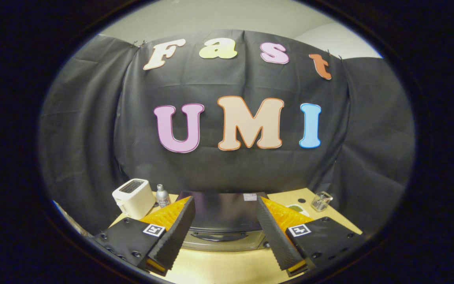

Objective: Open the toaster oven, put the food inside, and close the toaster oven door.

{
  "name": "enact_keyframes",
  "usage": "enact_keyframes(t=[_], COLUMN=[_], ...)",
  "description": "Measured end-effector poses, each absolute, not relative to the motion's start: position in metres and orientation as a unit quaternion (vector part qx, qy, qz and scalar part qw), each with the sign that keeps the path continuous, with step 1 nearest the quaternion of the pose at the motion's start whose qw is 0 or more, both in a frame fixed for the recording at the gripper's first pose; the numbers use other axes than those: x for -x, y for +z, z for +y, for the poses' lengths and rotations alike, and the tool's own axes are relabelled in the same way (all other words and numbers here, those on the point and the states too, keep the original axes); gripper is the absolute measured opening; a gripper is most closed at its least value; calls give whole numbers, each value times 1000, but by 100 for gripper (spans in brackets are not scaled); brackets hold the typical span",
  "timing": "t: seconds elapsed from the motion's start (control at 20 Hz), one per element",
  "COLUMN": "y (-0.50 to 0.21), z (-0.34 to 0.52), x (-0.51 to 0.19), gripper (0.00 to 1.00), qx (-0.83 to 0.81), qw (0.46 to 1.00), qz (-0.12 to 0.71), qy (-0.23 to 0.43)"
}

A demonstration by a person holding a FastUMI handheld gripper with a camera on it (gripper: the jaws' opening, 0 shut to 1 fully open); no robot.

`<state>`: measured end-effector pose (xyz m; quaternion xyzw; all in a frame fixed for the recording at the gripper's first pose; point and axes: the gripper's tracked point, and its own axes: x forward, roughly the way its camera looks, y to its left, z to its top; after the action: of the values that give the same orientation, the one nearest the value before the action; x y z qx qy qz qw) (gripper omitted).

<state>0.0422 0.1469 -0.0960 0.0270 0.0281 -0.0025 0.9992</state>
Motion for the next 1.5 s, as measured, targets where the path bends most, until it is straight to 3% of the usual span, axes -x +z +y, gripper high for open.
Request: enact_keyframes(t=[0.4,0.7,0.9,1.5], y=[-173,-216,-243,-252], z=[143,177,170,166], x=[-90,-123,-134,-129], gripper=[97,97,98,97], qx=[-4,-12,-30,-59], qw=[999,999,998,997], qz=[39,42,56,26], qy=[-27,25,12,30])
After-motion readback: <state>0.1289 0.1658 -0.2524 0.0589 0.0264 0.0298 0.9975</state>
